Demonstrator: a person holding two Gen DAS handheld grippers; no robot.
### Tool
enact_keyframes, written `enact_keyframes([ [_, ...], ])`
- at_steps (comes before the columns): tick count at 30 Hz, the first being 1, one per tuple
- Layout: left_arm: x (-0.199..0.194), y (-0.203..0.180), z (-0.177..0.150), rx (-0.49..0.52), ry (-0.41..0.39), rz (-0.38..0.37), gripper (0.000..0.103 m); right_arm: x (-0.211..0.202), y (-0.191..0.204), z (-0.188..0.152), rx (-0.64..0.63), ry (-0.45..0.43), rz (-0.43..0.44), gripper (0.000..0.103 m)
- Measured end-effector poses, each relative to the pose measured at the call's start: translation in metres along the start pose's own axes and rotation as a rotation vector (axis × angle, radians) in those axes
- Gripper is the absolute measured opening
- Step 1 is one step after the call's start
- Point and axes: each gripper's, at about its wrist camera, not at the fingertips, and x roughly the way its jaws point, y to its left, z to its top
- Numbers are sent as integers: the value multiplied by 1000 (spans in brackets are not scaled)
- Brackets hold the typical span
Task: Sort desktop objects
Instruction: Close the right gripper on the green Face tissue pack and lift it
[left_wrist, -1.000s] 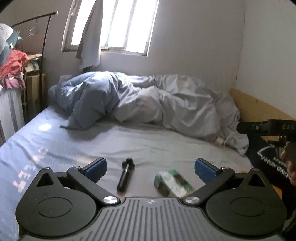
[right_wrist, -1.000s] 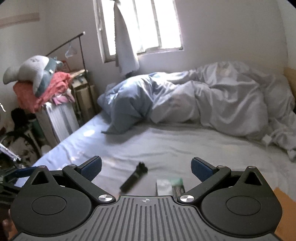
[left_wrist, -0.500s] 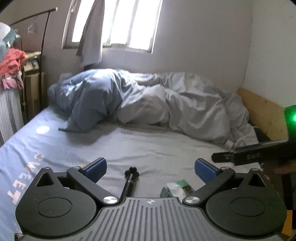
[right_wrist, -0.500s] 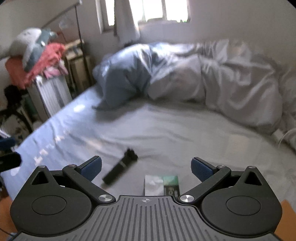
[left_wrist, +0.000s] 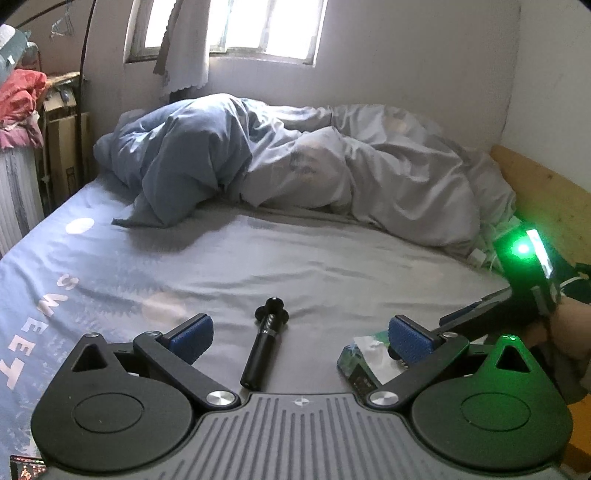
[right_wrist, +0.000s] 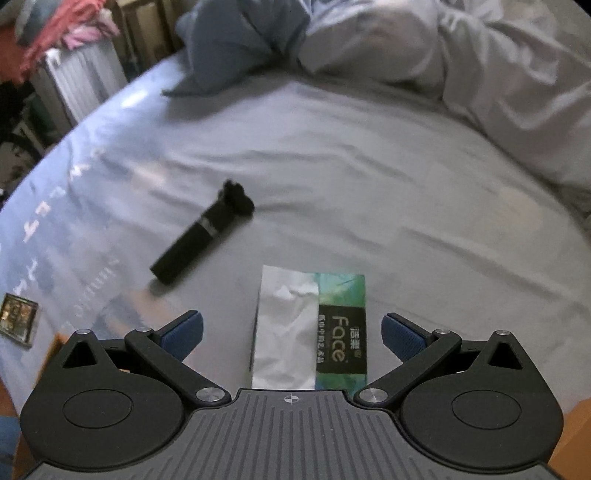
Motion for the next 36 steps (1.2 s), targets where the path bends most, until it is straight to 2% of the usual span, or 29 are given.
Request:
enact_keyframes([
  [13, 27, 9, -15, -6, 57, 8, 103, 76, 5, -12, 32, 188, 28, 103],
  [31, 40, 21, -31, -38, 103, 2, 103, 112, -26, 1, 100, 310, 23, 103],
  [36, 38, 23, -34, -37, 105, -3, 103, 127, -24, -2, 94, 366, 30, 103],
])
